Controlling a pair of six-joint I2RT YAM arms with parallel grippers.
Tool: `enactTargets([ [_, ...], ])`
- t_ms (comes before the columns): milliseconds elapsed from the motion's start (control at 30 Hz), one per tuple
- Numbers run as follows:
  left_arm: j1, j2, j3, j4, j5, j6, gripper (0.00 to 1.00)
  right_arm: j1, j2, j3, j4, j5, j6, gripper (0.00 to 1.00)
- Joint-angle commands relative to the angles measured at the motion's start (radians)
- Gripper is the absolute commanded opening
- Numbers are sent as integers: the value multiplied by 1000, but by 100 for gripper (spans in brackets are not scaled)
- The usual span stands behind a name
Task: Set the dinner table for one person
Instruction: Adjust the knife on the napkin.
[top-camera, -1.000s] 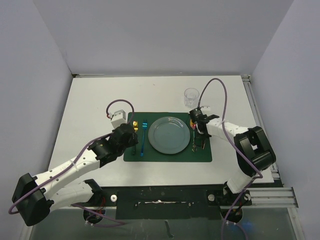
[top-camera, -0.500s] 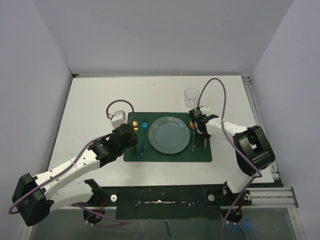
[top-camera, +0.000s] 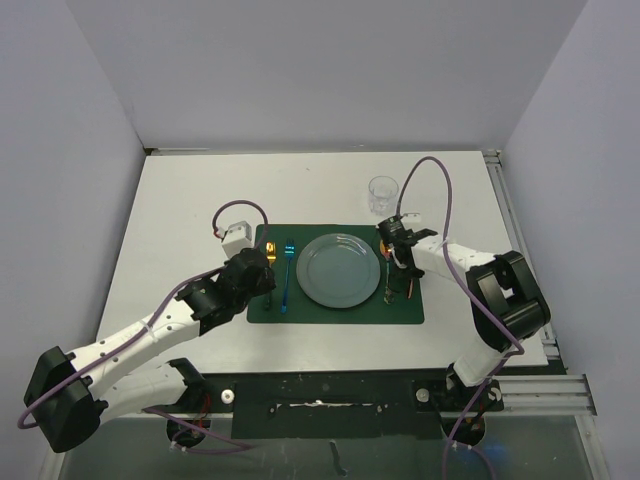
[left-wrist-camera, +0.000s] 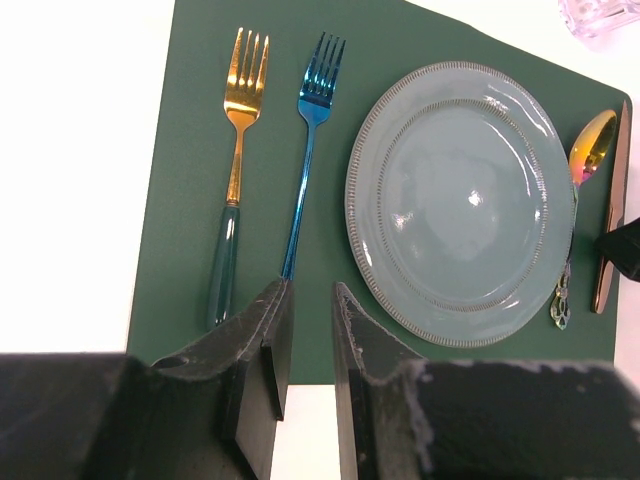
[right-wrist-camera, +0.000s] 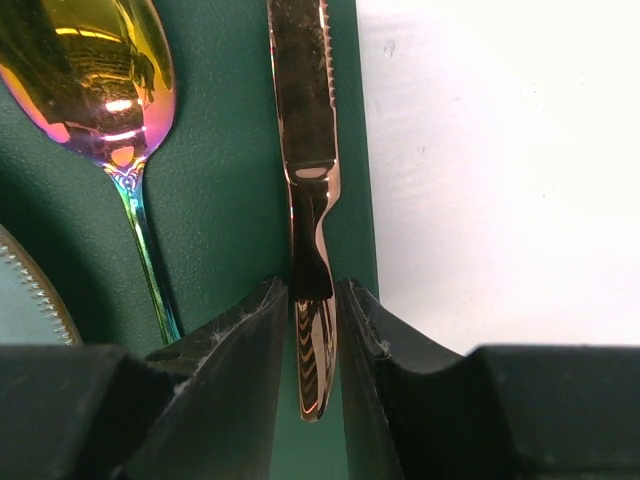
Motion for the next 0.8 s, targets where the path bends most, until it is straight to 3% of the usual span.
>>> enactTargets([
  [0,4,-2,6,41,3,-7,19,-11,-5,17,-7,40,-3,28],
  [267,4,-25,4,29,-10,-6,19,-36,20,-8,37,-8,-11,28],
  [600,6,-10,11,30,-6,-7,19,-111,18,-69,137,-174,-57,28],
  [700,6,-10,11,28,-8,-5,19,-120,22,-75,149,-199,-63,25],
  [767,6,-10,12,29,-9,-5,19,-120,25,-76,152,-210,-67,17],
])
